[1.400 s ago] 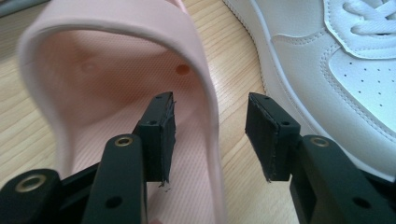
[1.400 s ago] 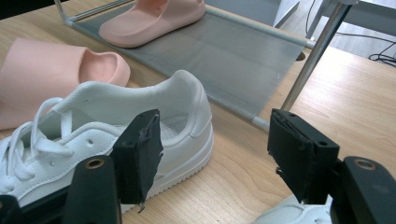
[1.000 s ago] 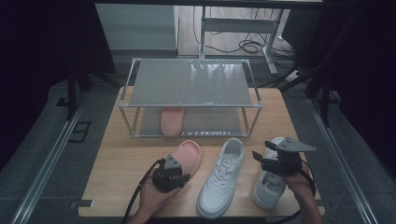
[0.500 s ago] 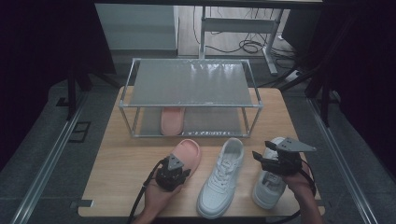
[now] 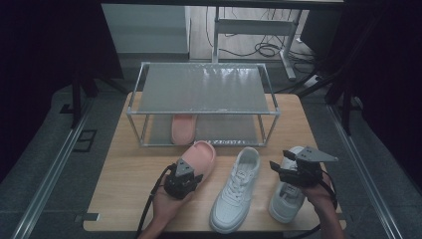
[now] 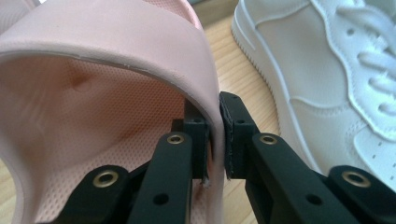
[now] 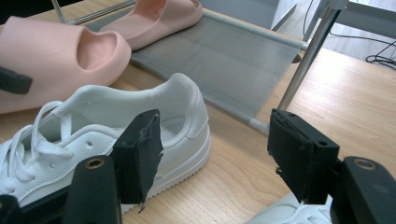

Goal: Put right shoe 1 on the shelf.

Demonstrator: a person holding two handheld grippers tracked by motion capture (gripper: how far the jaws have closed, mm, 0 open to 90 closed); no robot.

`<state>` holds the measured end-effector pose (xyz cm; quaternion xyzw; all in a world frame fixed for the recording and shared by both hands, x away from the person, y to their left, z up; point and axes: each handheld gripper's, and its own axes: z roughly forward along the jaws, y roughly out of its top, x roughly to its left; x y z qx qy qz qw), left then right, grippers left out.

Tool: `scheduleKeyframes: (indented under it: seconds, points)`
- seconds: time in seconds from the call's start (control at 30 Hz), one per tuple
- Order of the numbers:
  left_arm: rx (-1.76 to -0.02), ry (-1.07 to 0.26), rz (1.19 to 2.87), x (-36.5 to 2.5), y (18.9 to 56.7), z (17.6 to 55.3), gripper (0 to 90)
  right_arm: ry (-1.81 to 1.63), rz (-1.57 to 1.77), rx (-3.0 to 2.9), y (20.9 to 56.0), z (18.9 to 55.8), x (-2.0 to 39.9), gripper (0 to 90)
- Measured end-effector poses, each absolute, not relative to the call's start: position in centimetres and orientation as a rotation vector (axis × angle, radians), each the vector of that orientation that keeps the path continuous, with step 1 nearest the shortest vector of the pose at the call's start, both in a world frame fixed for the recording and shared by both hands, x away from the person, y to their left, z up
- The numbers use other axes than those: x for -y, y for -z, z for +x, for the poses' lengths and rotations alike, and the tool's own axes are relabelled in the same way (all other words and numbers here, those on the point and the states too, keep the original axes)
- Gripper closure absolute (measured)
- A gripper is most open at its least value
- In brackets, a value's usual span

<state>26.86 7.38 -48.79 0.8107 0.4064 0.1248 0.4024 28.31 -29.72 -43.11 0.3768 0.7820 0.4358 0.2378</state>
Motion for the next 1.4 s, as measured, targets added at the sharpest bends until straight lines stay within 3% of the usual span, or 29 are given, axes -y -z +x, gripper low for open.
scheduleKeyframes:
  seconds: [1.4]
  points:
    - [-1.194, -0.368, 1.869, -0.3, 47.8, 37.6, 83.7, -1.208, 1.032, -2.142, 43.1, 28.3, 29.8, 35.4]
